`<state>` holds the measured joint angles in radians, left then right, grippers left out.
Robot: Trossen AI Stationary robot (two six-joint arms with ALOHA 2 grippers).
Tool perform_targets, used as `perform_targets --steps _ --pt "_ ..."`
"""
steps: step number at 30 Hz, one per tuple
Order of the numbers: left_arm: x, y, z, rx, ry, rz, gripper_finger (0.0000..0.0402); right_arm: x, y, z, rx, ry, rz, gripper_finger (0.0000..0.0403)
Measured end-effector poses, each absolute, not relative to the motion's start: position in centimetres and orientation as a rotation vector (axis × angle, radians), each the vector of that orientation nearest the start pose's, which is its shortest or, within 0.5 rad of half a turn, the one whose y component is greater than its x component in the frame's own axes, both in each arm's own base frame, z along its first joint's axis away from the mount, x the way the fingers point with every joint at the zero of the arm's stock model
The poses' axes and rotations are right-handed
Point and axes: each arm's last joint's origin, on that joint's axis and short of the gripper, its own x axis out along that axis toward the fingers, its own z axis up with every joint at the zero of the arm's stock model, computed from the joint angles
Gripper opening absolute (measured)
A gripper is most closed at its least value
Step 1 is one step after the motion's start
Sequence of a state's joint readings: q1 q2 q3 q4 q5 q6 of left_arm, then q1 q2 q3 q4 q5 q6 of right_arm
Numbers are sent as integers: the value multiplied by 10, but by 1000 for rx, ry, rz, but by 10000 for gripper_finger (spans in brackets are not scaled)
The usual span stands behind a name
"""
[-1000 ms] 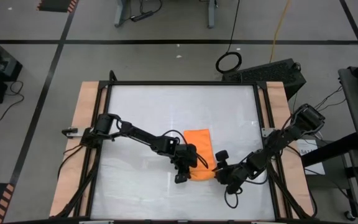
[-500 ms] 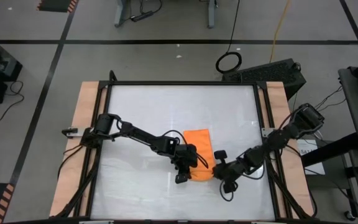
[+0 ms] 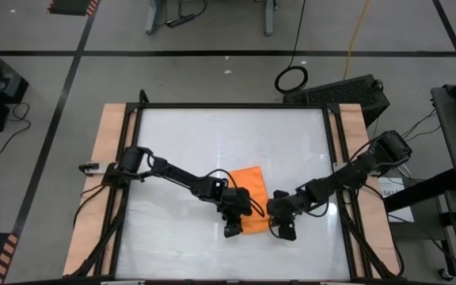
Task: Roll towel
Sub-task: Roll the orange microfiber cloth
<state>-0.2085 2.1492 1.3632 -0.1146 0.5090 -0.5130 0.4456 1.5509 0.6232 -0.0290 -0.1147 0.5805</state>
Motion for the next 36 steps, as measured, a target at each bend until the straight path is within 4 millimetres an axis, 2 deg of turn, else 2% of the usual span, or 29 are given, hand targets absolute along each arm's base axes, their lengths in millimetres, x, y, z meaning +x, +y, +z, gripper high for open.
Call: perform_targets --steps 9,15,21,32,36 --pt "419 -110 145 -569 1032 -402 15 249 104 132 570 1060 225 3" --pt "411 -116 141 -547 1111 -355 15 255 92 134 693 1068 238 3" --pt "409 -121 140 -530 1114 -314 15 260 79 136 795 1083 250 3" --pt "409 -119 140 -515 1112 -252 15 261 60 133 851 1110 214 3" --pt "409 -119 140 -508 1108 -239 15 263 57 124 862 1137 188 3"
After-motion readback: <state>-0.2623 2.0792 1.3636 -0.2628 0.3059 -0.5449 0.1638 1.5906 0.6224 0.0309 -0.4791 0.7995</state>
